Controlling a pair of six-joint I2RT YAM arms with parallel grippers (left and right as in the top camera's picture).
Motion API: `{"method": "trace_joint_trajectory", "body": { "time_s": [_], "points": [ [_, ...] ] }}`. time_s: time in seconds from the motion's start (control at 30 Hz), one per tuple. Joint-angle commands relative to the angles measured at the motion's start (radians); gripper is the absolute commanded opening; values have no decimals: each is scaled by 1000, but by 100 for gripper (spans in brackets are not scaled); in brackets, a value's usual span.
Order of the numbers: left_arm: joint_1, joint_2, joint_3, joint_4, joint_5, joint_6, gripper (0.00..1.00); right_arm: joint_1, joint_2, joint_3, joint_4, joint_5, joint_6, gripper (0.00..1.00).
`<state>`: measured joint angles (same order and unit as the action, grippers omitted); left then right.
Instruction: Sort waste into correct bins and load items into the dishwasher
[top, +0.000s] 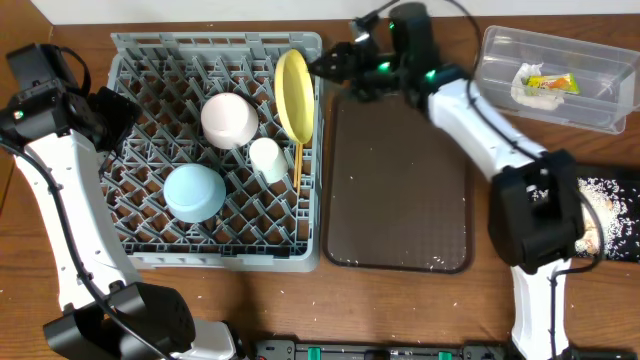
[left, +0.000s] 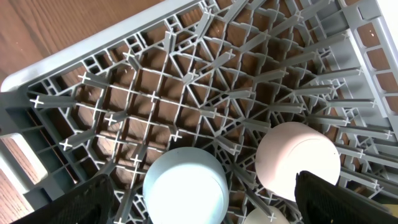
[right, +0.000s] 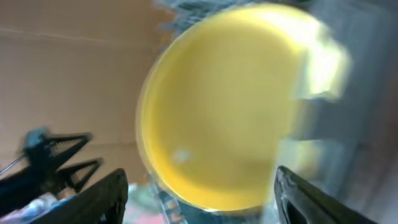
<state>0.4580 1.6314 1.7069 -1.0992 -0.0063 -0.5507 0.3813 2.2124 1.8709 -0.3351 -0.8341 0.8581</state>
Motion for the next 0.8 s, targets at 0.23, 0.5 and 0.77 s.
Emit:
{"method": "trace_joint_trajectory", "body": {
  "time_s": [0.23,0.5,0.77],
  "points": [
    [2,2,-1,-3,-6,-8,93,-168,-48,286,-528,794,-438,71],
    [2,2,-1,-3,-6,-8,94,-217,-39,284,-519,1014,-447,54],
    [2,2,-1,-3,-6,-8,93,-221,40,284,-510,1074,-443,50]
  ]
}}
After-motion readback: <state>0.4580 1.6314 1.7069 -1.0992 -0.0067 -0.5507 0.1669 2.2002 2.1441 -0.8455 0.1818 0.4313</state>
